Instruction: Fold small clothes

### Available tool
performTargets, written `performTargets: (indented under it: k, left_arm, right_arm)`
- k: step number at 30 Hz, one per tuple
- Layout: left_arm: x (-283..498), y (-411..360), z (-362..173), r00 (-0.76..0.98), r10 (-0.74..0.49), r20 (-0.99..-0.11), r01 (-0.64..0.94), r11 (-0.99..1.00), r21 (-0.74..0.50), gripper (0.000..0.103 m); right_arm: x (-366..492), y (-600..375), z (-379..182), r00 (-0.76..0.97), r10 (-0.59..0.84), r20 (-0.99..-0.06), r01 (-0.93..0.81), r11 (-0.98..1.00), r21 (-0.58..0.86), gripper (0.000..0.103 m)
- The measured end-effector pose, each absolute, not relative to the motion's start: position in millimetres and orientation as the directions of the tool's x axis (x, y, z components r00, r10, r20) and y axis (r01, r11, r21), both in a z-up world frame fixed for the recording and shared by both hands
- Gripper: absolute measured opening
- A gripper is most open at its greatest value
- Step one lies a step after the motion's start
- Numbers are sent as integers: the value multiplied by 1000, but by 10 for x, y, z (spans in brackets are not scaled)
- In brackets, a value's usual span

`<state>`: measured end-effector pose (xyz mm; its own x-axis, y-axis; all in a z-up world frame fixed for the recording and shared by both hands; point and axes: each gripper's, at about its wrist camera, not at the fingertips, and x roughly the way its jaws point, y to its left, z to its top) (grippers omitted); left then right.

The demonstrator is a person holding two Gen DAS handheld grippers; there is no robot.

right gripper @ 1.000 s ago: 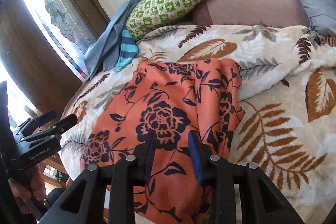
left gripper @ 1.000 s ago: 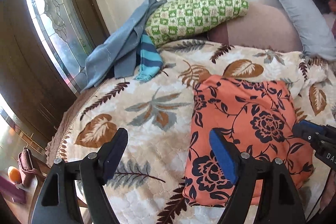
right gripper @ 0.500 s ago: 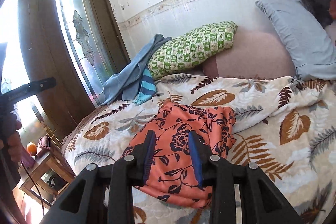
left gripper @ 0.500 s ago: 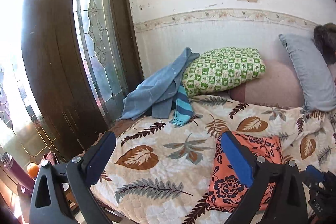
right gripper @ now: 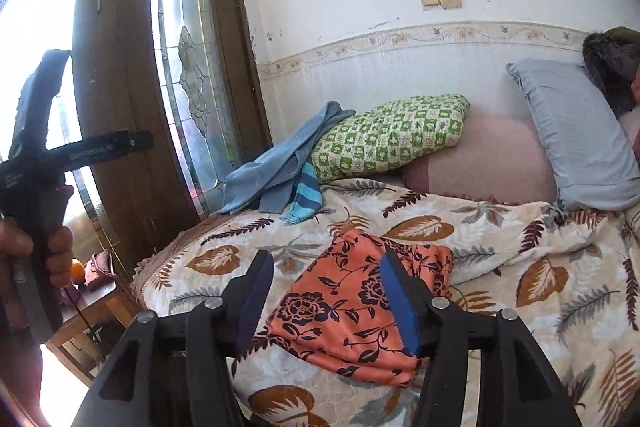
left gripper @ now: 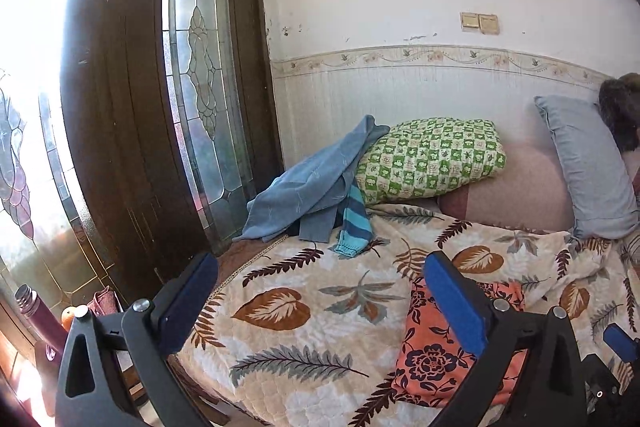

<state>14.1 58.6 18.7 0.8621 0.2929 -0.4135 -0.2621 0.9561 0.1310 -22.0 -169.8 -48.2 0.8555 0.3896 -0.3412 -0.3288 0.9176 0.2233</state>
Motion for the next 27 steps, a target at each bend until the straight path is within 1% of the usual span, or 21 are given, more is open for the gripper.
performTargets:
  k: [5,16,18,21,23,27]
  left_arm:
    - [122,582,160,859,281,-428,-259,960,112,103]
    - [160,415,10,859,238,-454,-206,971,118,103]
    - [180,367,-36,852,247,-461,-208,969,135,103]
    - [189,280,-82,848,292,-442,-226,954,196,103]
    - [197,226,-104,850,290,-440,-212,953,218,103]
    - [217,168,-124,851,268,-452,-186,958,218,103]
  right_arm:
    - [-285,-1635,-453,868,363,-339,-318,931,182,60]
    - [-209,-1780,-579,880,261,-398,-209,963,168,60]
    - [-192,-1794,-600,880,240,-409,-190,969,160,60]
    - [-160,-1811,-613,880,224,-418,-175,973,152,60]
    - [-137,-1816,-629,878,218,-427,-169,974,149,60]
    - [-100,-1812,-653,873,208,-441,-160,977,144,60]
